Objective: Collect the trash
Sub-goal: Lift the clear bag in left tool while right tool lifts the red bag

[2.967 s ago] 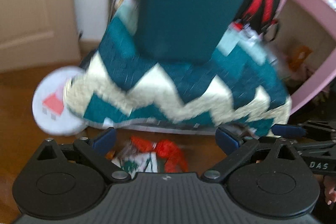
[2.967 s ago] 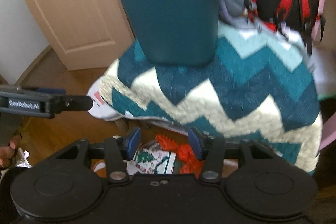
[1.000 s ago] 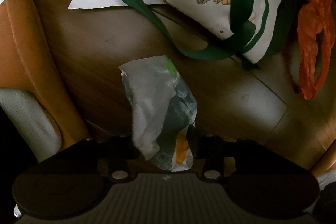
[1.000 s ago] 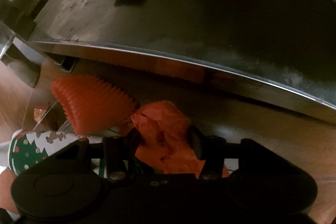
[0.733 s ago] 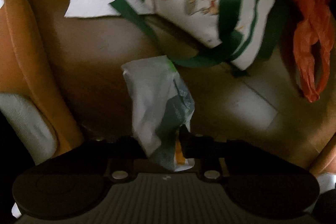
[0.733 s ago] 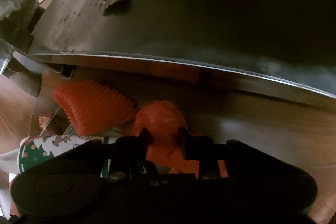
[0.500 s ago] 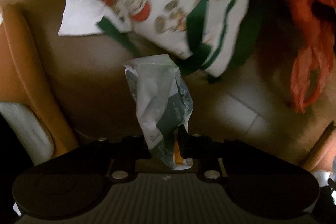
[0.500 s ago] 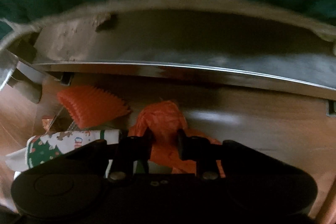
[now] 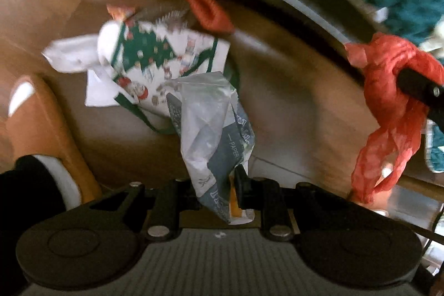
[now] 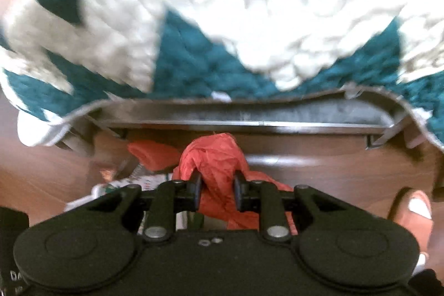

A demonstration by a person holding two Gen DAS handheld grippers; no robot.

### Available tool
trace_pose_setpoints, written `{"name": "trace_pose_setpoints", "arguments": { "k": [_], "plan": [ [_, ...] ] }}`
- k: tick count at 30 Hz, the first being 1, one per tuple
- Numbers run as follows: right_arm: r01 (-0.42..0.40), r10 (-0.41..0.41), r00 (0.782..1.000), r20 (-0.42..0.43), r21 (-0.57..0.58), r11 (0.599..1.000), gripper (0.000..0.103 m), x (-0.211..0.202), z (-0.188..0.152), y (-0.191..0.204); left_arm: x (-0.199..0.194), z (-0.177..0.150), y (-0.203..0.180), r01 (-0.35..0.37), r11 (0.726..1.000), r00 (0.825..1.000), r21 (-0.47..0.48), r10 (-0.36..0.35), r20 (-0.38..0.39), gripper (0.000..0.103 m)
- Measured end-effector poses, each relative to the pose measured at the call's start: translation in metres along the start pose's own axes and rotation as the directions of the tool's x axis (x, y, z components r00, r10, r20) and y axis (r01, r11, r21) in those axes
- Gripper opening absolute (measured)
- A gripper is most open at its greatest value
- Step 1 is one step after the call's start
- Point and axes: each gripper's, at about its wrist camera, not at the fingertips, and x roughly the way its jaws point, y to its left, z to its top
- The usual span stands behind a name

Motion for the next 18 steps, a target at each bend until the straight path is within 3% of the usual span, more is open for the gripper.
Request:
{"name": "trace_pose_setpoints", "arguments": {
  "k": [4, 10, 14, 18],
  "plan": [
    [-0.010, 0.011, 0.998, 0.069, -0.011, 1.000, 0.022, -0.055, 0.004, 0.010, -0.045, -0.010, -0.007, 0.034, 0.999, 0.996, 0.015, -0.035, 0.084, 0.021],
    [-0.045, 0.050, 0.981, 0.188, -0.032, 0.998, 0.022, -0.138, 0.008, 0.027, -0.127, -0.026, -0.014, 0.094, 0.993, 0.967, 0.076, -0.109, 0.231, 0.021],
    [-0.068, 0.083, 0.958, 0.274, -0.067, 0.995, 0.022, -0.193, 0.008, 0.040, -0.187, -0.039, -0.024, 0.111, 0.983, 0.931, 0.146, -0.154, 0.331, 0.021],
    [-0.092, 0.122, 0.930, 0.347, -0.102, 0.991, 0.022, -0.242, 0.011, 0.050, -0.243, -0.047, -0.035, 0.129, 0.970, 0.880, 0.208, -0.209, 0.427, 0.021]
  ]
}}
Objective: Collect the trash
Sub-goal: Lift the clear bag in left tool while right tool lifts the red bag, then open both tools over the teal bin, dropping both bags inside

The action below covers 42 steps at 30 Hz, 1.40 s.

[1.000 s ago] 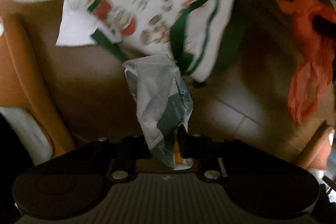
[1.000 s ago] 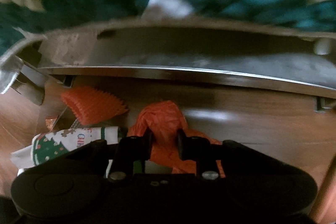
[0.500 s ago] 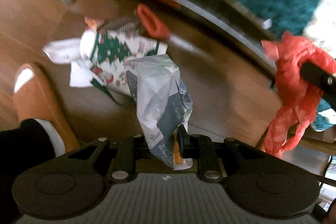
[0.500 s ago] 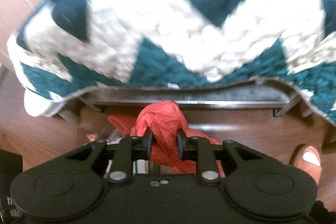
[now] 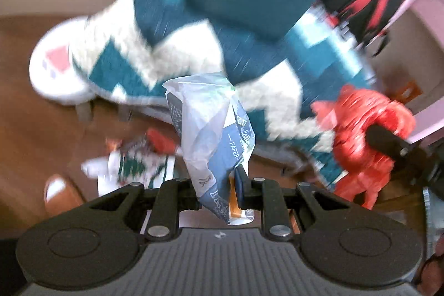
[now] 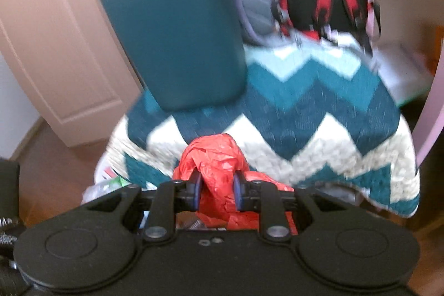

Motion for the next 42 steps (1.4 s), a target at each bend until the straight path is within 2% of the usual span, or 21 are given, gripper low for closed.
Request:
{"name": "trace_pose_setpoints", "arguments": {
  "k": [5, 12, 18, 24, 31, 35, 38, 42],
  "plan": [
    [-0.033, 0.037, 0.994, 0.106, -0.036, 0.999, 0.022, -0.042, 0.034, 0.018, -0.056, 0.035, -0.022, 0.047, 0.998, 0.991, 0.052, -0.054, 0.123, 0.021],
    [-0.026, 0.050, 0.972, 0.231, -0.106, 0.994, 0.022, -0.074, 0.103, 0.040, -0.123, 0.097, -0.058, 0.067, 0.986, 0.953, 0.151, -0.108, 0.283, 0.021],
    [-0.014, 0.063, 0.940, 0.336, -0.146, 0.989, 0.022, -0.086, 0.176, 0.058, -0.163, 0.152, -0.083, 0.055, 0.974, 0.924, 0.219, -0.132, 0.358, 0.021],
    [-0.010, 0.068, 0.926, 0.371, -0.156, 0.988, 0.023, -0.072, 0.236, 0.070, -0.177, 0.210, -0.107, 0.012, 0.963, 0.902, 0.270, -0.127, 0.414, 0.021],
    [0.010, 0.042, 0.941, 0.336, -0.151, 0.988, 0.023, -0.021, 0.286, 0.077, -0.151, 0.276, -0.121, -0.033, 0.954, 0.905, 0.298, -0.098, 0.413, 0.021],
    [0.002, 0.032, 0.960, 0.278, -0.122, 0.993, 0.023, 0.017, 0.298, 0.074, -0.121, 0.301, -0.123, -0.051, 0.950, 0.922, 0.309, -0.074, 0.380, 0.021],
    [0.000, 0.018, 0.975, 0.223, -0.083, 0.997, 0.023, 0.049, 0.302, 0.068, -0.095, 0.309, -0.121, -0.064, 0.945, 0.936, 0.322, -0.055, 0.348, 0.021],
    [0.021, -0.005, 0.986, 0.166, -0.096, 0.995, 0.023, 0.080, 0.301, 0.067, -0.062, 0.317, -0.117, -0.081, 0.942, 0.956, 0.327, -0.019, 0.292, 0.021]
  ]
}}
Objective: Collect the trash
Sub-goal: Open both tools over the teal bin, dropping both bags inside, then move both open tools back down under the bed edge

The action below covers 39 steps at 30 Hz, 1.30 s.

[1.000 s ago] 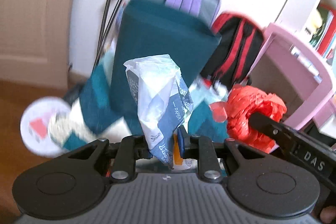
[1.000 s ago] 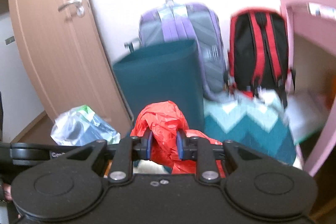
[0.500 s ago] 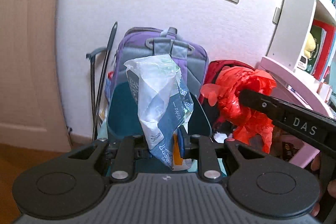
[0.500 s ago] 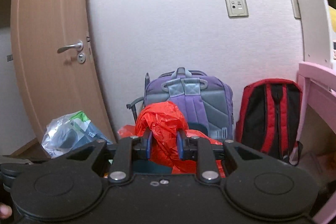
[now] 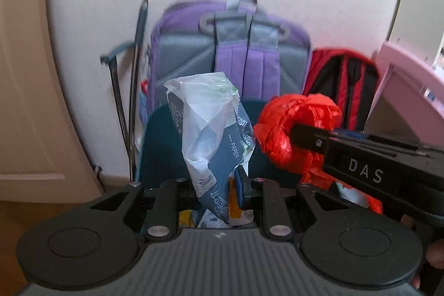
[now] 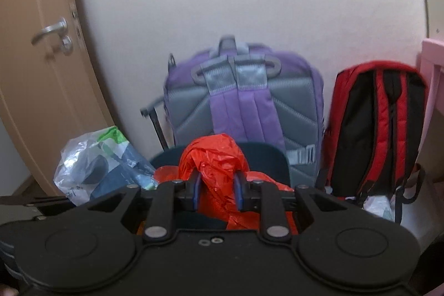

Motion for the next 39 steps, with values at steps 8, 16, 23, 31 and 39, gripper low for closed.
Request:
{"name": "trace_pose_setpoints", "arguments": {
  "k": [8, 16, 23, 31, 39],
  "plan": [
    [0.037, -0.039, 0.995, -0.096, -0.018, 0.999, 0.026, 0.033, -0.010, -0.003, 0.040, -0.006, 0.007, -0.020, 1.000, 0.995, 0.005, 0.021, -0.098, 0.022],
    [0.045, -0.052, 0.989, -0.142, -0.046, 0.998, 0.030, 0.042, -0.016, -0.001, 0.044, -0.011, 0.011, -0.032, 0.999, 0.992, -0.013, 0.030, -0.125, 0.028],
    [0.042, -0.046, 0.987, -0.153, -0.030, 0.999, 0.041, 0.035, -0.014, 0.000, 0.032, -0.014, 0.009, -0.060, 0.998, 0.994, -0.012, 0.059, -0.093, 0.072],
    [0.048, -0.052, 0.992, -0.116, -0.037, 0.998, 0.048, 0.004, -0.007, 0.003, 0.000, -0.012, 0.004, -0.048, 0.999, 0.998, -0.025, 0.047, -0.052, 0.072],
    [0.037, -0.039, 0.996, -0.078, -0.024, 0.999, 0.050, -0.043, 0.002, 0.008, -0.050, -0.016, -0.006, -0.045, 0.999, 0.999, -0.019, 0.045, -0.017, 0.078]
  ]
}}
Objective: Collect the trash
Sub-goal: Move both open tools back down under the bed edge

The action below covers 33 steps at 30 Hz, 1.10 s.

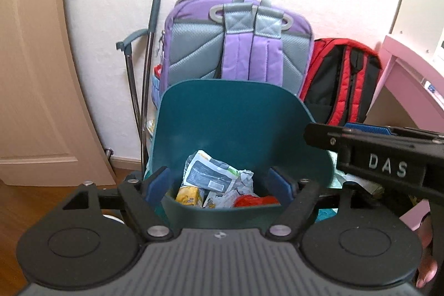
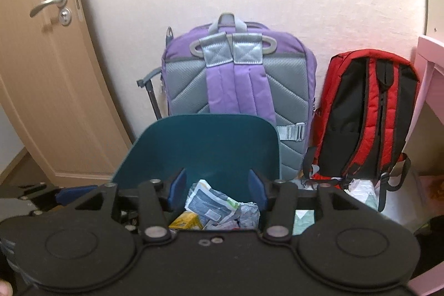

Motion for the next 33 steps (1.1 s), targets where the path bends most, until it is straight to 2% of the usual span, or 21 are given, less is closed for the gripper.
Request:
{"name": "trace_pose_setpoints", "arguments": {
  "k": [9, 18, 20, 25, 33],
  "plan": [
    [0.004, 0.000, 0.999, 0.051, -0.068, 0.998, 0.051, -0.070, -0.007, 0.017, -0.070, -0.016, -0.001, 0.017, 1.000, 0.999, -0.006, -0.017, 0.043, 0.079],
    [-0.024, 0.033, 0.997, 0.065, -0.129, 0.991, 0.051, -0.126, -0.043, 0.028, -0.122, -0.057, -0.012, 0.047, 0.998, 0.998, 0.034, -0.049, 0.046, 0.082],
    [-0.035, 0.045, 0.997, 0.062, -0.146, 0.989, 0.051, -0.135, -0.055, 0.028, -0.128, -0.070, -0.013, 0.052, 0.998, 0.998, 0.047, -0.053, 0.032, 0.083],
    [-0.077, 0.085, 0.996, 0.041, -0.169, 0.983, 0.051, -0.147, -0.088, 0.022, -0.133, -0.105, -0.015, 0.073, 0.995, 0.997, 0.075, -0.074, 0.012, 0.098],
    [-0.119, 0.118, 0.993, -0.017, -0.206, 0.971, 0.052, -0.123, -0.160, 0.009, -0.100, -0.172, 0.000, 0.139, 0.989, 0.989, 0.058, -0.136, -0.049, 0.099]
  ]
}}
